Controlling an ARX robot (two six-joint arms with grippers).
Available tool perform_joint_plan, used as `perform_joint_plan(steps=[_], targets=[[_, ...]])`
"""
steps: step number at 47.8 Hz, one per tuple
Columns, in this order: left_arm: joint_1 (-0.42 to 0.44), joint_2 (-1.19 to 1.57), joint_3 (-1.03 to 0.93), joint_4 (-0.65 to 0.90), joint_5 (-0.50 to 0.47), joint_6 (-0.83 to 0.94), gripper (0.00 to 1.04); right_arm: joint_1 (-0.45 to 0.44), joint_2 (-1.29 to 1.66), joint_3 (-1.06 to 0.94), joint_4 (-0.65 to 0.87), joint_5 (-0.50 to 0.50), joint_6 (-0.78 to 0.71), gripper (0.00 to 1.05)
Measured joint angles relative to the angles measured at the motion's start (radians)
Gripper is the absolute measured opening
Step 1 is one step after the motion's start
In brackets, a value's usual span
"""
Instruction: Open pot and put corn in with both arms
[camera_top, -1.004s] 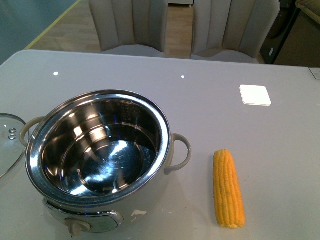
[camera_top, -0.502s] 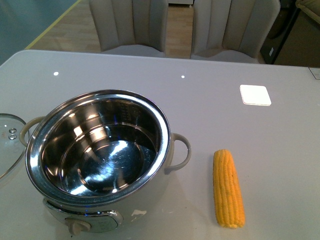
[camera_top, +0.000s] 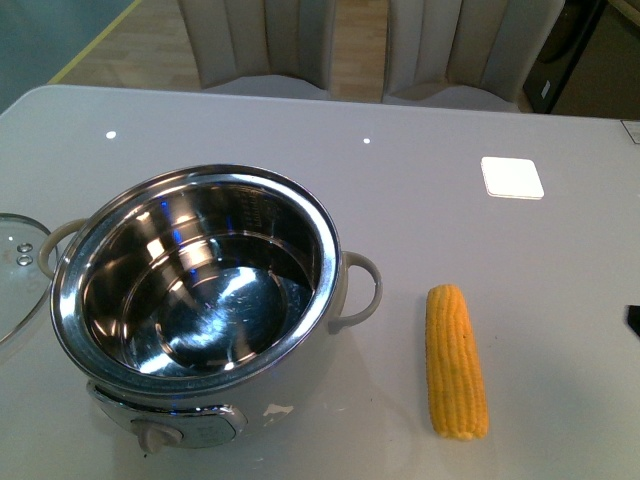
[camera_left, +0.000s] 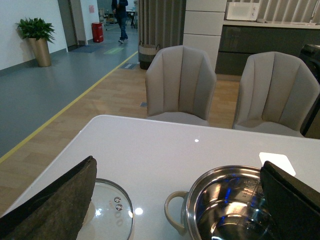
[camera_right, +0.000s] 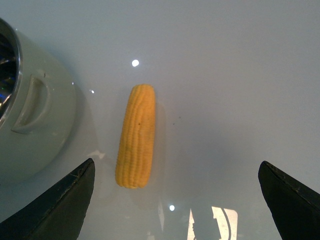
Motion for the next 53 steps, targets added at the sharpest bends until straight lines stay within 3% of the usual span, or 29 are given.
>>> perform_joint_plan(steps=[7, 14, 53], targets=[[0.0, 0.0, 0.0, 0.0, 0.0, 0.0, 0.98, 0.093, 0.357, 0.072, 0.166, 0.076, 0.029, 0.96], [0.0, 0.0, 0.0, 0.0, 0.0, 0.0, 0.98, 0.117, 0.561, 0.117, 0.23, 0.126, 0.034, 0.96], [0.0, 0.0, 0.0, 0.0, 0.0, 0.0, 0.98, 0.217, 1.018, 0.313, 0.317, 0.038, 0.211, 0.96]])
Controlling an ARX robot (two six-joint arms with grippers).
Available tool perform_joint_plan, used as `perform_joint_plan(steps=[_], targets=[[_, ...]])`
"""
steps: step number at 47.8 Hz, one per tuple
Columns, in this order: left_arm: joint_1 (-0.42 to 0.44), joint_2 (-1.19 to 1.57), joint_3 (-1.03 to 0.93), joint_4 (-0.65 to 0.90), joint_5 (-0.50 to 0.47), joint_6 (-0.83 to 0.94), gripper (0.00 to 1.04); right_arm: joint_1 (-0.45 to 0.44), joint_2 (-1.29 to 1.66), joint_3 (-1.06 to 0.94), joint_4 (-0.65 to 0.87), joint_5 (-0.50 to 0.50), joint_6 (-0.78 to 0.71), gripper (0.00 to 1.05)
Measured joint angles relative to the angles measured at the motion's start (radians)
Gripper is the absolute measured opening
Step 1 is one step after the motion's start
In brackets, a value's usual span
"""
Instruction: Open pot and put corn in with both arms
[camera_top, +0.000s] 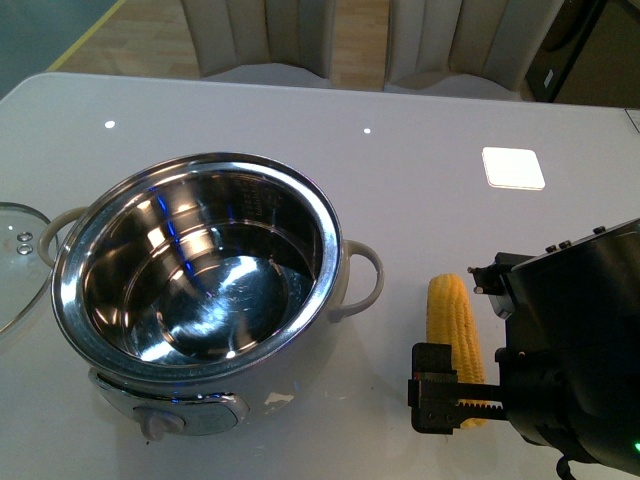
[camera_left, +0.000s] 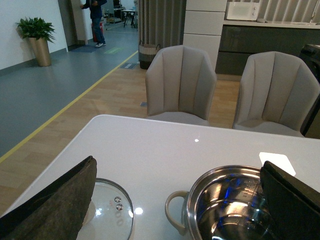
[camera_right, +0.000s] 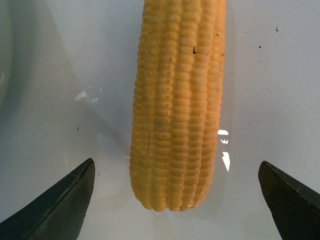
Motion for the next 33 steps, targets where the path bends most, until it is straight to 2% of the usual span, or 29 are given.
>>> perform_joint_plan(steps=[33], targets=[[0.0, 0.0, 0.0, 0.0, 0.0, 0.0, 0.98, 0.0, 0.151, 0.085, 0.011, -0.019, 0.007, 0.96]])
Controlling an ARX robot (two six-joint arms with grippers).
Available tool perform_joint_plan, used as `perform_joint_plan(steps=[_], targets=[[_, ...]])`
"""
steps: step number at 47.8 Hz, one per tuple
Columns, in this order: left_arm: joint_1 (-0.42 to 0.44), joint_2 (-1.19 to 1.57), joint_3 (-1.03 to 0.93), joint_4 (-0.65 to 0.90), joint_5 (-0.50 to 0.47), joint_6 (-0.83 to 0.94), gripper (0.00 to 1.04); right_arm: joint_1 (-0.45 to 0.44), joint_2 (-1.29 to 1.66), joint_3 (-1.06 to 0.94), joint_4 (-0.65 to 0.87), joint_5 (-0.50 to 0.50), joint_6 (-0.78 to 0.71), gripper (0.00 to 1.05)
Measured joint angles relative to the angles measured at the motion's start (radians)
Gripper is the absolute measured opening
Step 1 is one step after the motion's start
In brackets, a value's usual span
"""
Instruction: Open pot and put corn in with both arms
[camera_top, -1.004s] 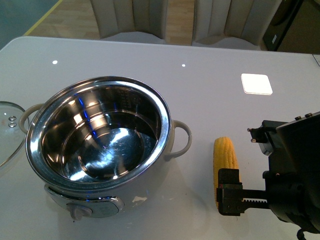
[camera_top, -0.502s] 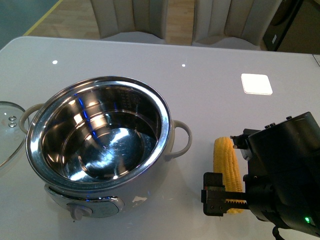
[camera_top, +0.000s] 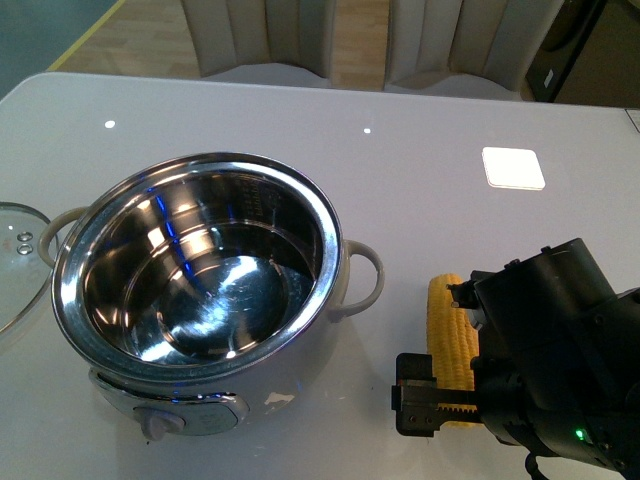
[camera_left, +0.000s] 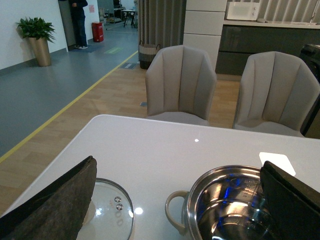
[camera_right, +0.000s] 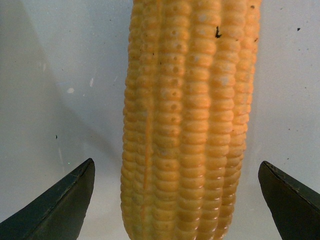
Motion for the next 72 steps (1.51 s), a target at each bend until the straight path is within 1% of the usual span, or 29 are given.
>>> perform_joint_plan(steps=[4, 7, 11, 17, 21, 24, 32, 38, 45, 50, 62, 68, 72], targets=[[0.0, 0.0, 0.0, 0.0, 0.0, 0.0, 0.98, 0.003, 0.006, 0.004, -0.003, 0.0, 0.01, 0.96], [0.0, 0.0, 0.0, 0.0, 0.0, 0.0, 0.98, 0.006, 0.009, 0.006, -0.006, 0.0, 0.017, 0.86], [0.0, 0.0, 0.0, 0.0, 0.0, 0.0, 0.98, 0.009, 0.012, 0.006, -0.011, 0.0, 0.021, 0.69], [0.0, 0.0, 0.0, 0.0, 0.0, 0.0, 0.98, 0.018, 0.014, 0.006, -0.015, 0.0, 0.027, 0.46], [0.0, 0.0, 0.0, 0.0, 0.0, 0.0, 0.98, 0.023, 0.014, 0.006, -0.015, 0.0, 0.027, 0.37], [0.0, 0.0, 0.0, 0.0, 0.0, 0.0, 0.98, 0.023, 0.011, -0.001, -0.014, 0.0, 0.027, 0.32], [0.0, 0.0, 0.0, 0.0, 0.0, 0.0, 0.98, 0.031, -0.042, -0.056, -0.015, -0.011, 0.027, 0.28], [0.0, 0.0, 0.0, 0.0, 0.0, 0.0, 0.98, 0.037, -0.181, -0.122, -0.031, -0.042, 0.022, 0.25], [0.0, 0.0, 0.0, 0.0, 0.0, 0.0, 0.98, 0.04, -0.36, -0.174, -0.096, -0.073, 0.018, 0.24], [0.0, 0.0, 0.0, 0.0, 0.0, 0.0, 0.98, 0.061, -0.507, -0.193, -0.161, -0.087, 0.019, 0.24], [0.0, 0.0, 0.0, 0.0, 0.0, 0.0, 0.98, 0.146, -0.743, -0.165, -0.291, -0.092, 0.022, 0.23], [0.0, 0.0, 0.0, 0.0, 0.0, 0.0, 0.98, 0.196, -0.808, -0.093, -0.342, -0.093, 0.045, 0.23], [0.0, 0.0, 0.0, 0.0, 0.0, 0.0, 0.98, 0.225, -0.802, -0.039, -0.344, -0.105, 0.054, 0.23]])
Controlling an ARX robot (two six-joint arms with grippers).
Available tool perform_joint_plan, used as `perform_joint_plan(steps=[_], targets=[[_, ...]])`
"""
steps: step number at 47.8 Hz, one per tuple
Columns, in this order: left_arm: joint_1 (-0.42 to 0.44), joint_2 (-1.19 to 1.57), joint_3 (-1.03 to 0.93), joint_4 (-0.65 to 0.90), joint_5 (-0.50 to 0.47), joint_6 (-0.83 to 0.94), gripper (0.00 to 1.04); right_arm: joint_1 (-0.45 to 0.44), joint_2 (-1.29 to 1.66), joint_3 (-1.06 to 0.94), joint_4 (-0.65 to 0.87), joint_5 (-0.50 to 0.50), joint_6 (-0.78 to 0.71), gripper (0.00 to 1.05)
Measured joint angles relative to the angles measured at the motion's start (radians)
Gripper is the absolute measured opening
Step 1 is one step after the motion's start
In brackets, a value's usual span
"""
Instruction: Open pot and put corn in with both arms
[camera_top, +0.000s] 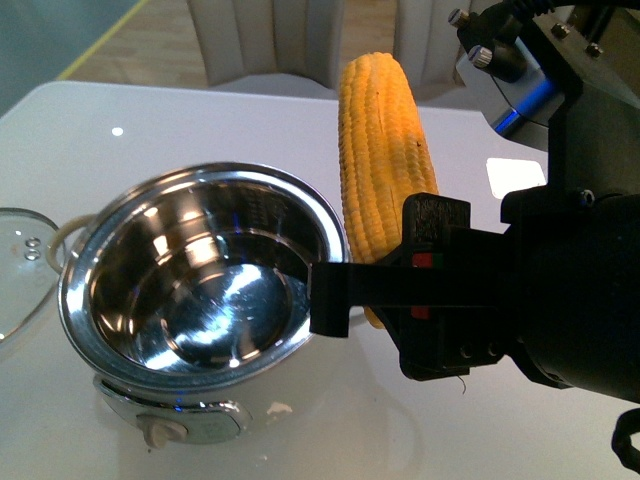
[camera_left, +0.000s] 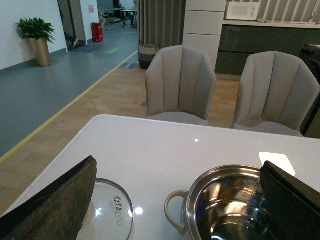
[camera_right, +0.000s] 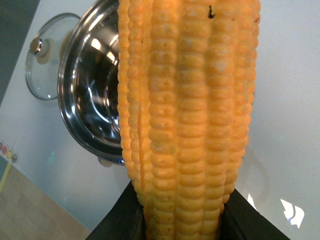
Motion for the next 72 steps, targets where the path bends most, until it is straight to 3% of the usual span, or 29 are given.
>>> perform_joint_plan(steps=[18, 37, 46, 72], targets=[[0.0, 0.0, 0.0, 0.0, 0.0, 0.0, 0.98, 0.035, 0.189, 0.166, 0.048, -0.06, 0.097, 0.23], [0.0, 0.0, 0.0, 0.0, 0.0, 0.0, 0.98, -0.051, 0.425, 0.336, 0.132, -0.213, 0.253, 0.23], [0.0, 0.0, 0.0, 0.0, 0.0, 0.0, 0.98, -0.069, 0.466, 0.38, 0.134, -0.23, 0.284, 0.23], [0.0, 0.0, 0.0, 0.0, 0.0, 0.0, 0.98, -0.002, 0.623, 0.491, 0.07, -0.248, 0.307, 0.23]])
